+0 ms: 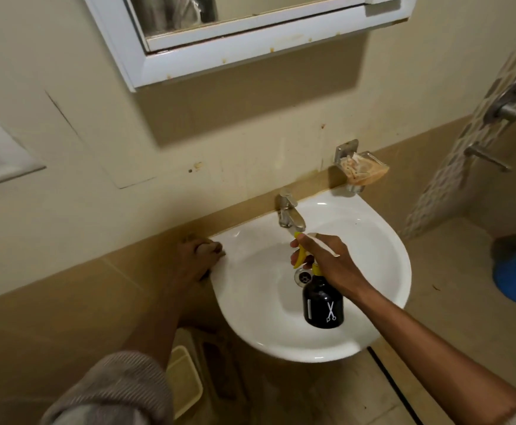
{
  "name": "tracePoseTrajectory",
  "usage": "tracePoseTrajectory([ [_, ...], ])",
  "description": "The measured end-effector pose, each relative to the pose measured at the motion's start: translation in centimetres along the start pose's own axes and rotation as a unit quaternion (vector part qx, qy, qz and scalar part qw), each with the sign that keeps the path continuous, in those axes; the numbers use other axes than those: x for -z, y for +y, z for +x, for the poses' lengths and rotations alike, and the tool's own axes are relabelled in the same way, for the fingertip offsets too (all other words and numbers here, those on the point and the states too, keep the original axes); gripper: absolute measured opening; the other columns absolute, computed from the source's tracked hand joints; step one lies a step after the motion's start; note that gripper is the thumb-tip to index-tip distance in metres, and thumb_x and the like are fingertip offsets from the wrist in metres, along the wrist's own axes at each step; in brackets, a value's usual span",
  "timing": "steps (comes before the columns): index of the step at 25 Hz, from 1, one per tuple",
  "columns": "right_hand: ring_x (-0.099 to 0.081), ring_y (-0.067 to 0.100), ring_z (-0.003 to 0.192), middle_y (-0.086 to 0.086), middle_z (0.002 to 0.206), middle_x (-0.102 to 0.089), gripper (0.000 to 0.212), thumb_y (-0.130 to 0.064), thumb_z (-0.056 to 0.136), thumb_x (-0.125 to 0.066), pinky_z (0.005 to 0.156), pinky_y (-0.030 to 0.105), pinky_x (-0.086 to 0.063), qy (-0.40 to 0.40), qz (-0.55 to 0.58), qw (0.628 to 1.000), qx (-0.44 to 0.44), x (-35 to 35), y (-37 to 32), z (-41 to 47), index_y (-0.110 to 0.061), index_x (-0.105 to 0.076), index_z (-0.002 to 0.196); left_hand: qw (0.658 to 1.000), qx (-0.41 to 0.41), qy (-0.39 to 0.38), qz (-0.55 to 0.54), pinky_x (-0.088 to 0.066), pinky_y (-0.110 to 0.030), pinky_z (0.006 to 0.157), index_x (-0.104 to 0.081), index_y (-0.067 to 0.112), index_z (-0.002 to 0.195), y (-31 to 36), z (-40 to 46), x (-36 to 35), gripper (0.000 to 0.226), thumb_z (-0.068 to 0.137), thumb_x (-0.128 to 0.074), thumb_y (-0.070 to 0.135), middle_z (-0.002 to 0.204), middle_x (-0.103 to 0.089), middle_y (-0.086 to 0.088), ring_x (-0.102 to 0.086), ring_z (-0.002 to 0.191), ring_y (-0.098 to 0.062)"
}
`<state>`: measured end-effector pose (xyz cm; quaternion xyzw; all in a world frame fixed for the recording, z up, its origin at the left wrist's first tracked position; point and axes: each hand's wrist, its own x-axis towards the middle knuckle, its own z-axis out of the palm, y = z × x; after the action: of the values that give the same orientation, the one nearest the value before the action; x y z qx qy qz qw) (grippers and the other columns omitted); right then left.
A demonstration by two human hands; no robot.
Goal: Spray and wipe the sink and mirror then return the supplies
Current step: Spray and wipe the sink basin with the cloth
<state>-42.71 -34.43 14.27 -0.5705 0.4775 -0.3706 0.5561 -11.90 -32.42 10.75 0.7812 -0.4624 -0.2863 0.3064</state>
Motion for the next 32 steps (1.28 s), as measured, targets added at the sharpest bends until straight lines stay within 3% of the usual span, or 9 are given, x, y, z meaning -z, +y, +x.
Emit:
tracePoseTrajectory([
  [3,-0.075,0.017,0.074,0.013,0.083,-0.081,0.036,-0.038,0.107,-0.06,0.071,0.027,-0.057,-0.026,0.002,1.0,-0.001,-1.9,0.3,-0.5,-0.008,-0.08,0.099,0.997,0.001,-0.06,0.048,-0.037,-0.02,0.094,-0.072,0.007,0.108,-1.5,0.3,-3.0,0.026,0.087,-0.073,0.022,0.12,-0.064,-0.014,-0.054,0.109,-0.027],
  [8,-0.073,0.016,0.073,0.014,0.083,-0.081,0.039,-0.042,0.106,-0.061,0.071,0.029,-0.055,-0.024,0.009,1.0,-0.015,-2.4,0.5,-1.6,-0.008,-0.079,0.098,0.995,-0.002,-0.078,0.054,-0.039,-0.044,0.106,-0.073,0.008,0.107,-1.7,-6.4,-4.2,0.04,0.071,-0.087,0.02,0.111,-0.057,-0.005,-0.046,0.121,-0.03],
  [12,-0.073,0.015,0.072,0.018,0.087,-0.081,0.039,-0.038,0.107,-0.06,0.071,0.03,-0.056,-0.005,0.014,1.0,-0.014,-2.3,-0.3,-2.1,-0.005,-0.079,0.1,0.994,-0.026,-0.103,0.022,-0.048,-0.046,0.098,-0.073,0.016,0.105,-2.3,-13.8,-6.6,0.046,0.065,-0.086,0.035,0.106,-0.045,0.012,-0.051,0.115,-0.028],
  [15,-0.074,0.016,0.072,0.019,0.087,-0.081,0.037,-0.036,0.107,-0.06,0.073,0.03,-0.057,0.005,0.011,1.0,-0.01,-1.6,-1.4,-2.5,-0.006,-0.08,0.1,0.985,-0.043,-0.167,-0.006,-0.043,-0.026,0.099,-0.068,0.027,0.105,0.6,-18.8,-9.9,0.032,0.075,-0.081,0.028,0.117,-0.045,0.009,-0.045,0.111,-0.015],
  [17,-0.073,0.015,0.072,0.018,0.086,-0.081,0.037,-0.036,0.107,-0.06,0.072,0.03,-0.057,0.018,0.005,1.0,-0.005,-0.6,-2.1,-3.0,-0.006,-0.08,0.099,0.983,-0.038,-0.181,-0.016,-0.043,-0.012,0.087,-0.07,0.033,0.089,3.0,-21.3,-12.7,0.03,0.062,-0.078,0.041,0.116,-0.044,0.011,-0.052,0.104,-0.011],
  [19,-0.071,0.014,0.071,0.018,0.086,-0.081,0.037,-0.035,0.107,-0.059,0.071,0.028,-0.056,0.035,-0.003,0.999,0.003,0.9,-2.7,-3.5,-0.006,-0.08,0.098,0.974,0.004,-0.224,-0.033,-0.049,-0.016,0.084,-0.07,0.033,0.086,5.0,-22.5,-15.3,0.033,0.057,-0.081,0.045,0.114,-0.041,0.009,-0.057,0.095,-0.008],
  [24,-0.074,0.022,0.077,0.024,0.089,-0.079,0.038,-0.032,0.108,-0.057,0.072,0.032,-0.056,0.093,0.007,0.995,0.023,6.6,-4.4,-4.2,0.0,-0.077,0.103,0.888,0.087,-0.366,-0.265,-0.053,-0.022,0.071,-0.075,0.023,0.096,10.1,-22.5,-17.5,0.034,0.062,-0.078,0.025,0.101,-0.069,-0.001,-0.066,0.088,-0.012],
  [26,-0.075,0.022,0.078,0.024,0.089,-0.079,0.038,-0.031,0.109,-0.056,0.071,0.03,-0.056,0.128,0.007,0.991,0.033,9.7,-4.8,-4.4,0.001,-0.076,0.105,0.863,0.088,-0.344,-0.359,-0.052,-0.027,0.067,-0.076,0.02,0.098,10.8,-21.0,-17.8,0.033,0.065,-0.073,0.02,0.096,-0.072,-0.013,-0.067,0.081,-0.018],
  [32,-0.071,0.022,0.066,0.025,0.077,-0.078,0.036,-0.027,0.105,-0.062,0.065,0.034,-0.054,0.19,-0.03,0.98,-0.05,13.4,-0.8,-3.3,0.0,-0.078,0.089,0.937,0.108,-0.121,-0.31,-0.053,-0.034,0.084,-0.058,0.031,0.085,13.2,-13.1,-20.4,0.027,0.078,-0.084,0.029,0.086,-0.061,0.01,-0.061,0.081,-0.012],
])
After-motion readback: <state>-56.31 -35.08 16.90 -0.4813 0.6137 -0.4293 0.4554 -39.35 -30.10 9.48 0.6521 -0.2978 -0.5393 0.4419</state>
